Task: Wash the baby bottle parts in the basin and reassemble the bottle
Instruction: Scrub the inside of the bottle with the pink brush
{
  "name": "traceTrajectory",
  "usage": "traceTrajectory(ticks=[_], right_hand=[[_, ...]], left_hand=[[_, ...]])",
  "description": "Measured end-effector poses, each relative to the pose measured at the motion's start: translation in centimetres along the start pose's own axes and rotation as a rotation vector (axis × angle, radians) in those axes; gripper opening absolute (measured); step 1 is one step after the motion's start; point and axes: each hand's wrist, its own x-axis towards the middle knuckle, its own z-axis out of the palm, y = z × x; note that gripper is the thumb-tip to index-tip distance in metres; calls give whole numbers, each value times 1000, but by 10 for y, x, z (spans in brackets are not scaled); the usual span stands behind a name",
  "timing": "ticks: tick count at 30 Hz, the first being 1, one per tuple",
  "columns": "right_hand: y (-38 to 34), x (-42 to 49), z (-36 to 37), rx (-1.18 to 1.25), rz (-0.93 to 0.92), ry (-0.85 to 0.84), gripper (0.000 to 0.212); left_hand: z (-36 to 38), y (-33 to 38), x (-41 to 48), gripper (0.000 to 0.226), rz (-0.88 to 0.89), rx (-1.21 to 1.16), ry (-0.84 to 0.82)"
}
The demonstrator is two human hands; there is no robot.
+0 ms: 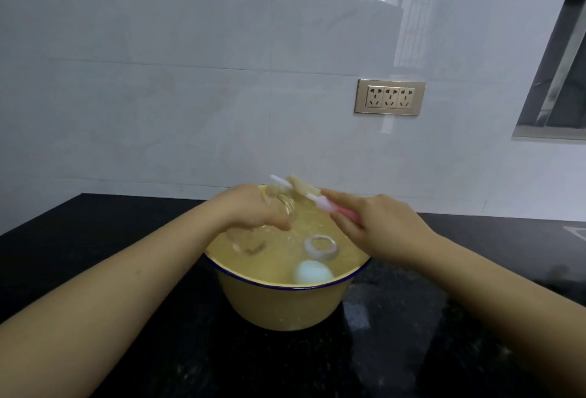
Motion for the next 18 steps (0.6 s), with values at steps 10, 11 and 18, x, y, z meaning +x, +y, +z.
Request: traceTrajectory(ticks=[10,11,18], right_hand=[[-9,6,-14,262,154,-195,41],[-11,6,-15,265,174,-203,40],[-27,21,-14,43,152,-257,39]], left_hand=[[1,14,-6,30,315,998,477],[1,13,-5,34,335,1022,499],[6,-2,5,50,787,1085,740]])
